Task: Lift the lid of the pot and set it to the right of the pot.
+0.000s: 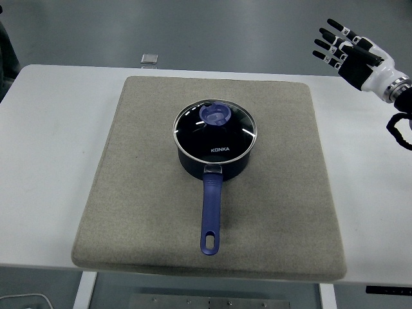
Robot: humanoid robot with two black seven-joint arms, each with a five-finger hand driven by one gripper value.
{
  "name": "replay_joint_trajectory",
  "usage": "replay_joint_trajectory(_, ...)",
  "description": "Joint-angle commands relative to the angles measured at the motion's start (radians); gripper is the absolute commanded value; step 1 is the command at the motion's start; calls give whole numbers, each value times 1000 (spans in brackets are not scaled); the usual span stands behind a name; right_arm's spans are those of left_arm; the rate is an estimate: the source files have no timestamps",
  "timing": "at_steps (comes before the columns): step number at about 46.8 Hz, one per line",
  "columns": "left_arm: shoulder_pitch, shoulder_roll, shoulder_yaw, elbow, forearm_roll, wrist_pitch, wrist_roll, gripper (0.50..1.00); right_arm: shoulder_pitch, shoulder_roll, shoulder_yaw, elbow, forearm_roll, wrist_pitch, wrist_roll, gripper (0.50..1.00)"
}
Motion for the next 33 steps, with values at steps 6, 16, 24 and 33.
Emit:
replay_joint_trajectory(6,1,0,0,1,0,3,0,1000,0,-2,0,0,-2,1,-1,907)
replay_joint_trajectory(16,0,0,-1,1,0,1,0,1000,1,-6,-4,0,-15,-1,-1,907)
replay_joint_trajectory(24,0,0,-1,1,0,3,0,1000,1,-12,-4,0,-16,2,2,907)
replay_joint_trajectory(33,0,0,-3,1,0,3,0,1000,1,-16,-1,-1,-5,-2,16,909)
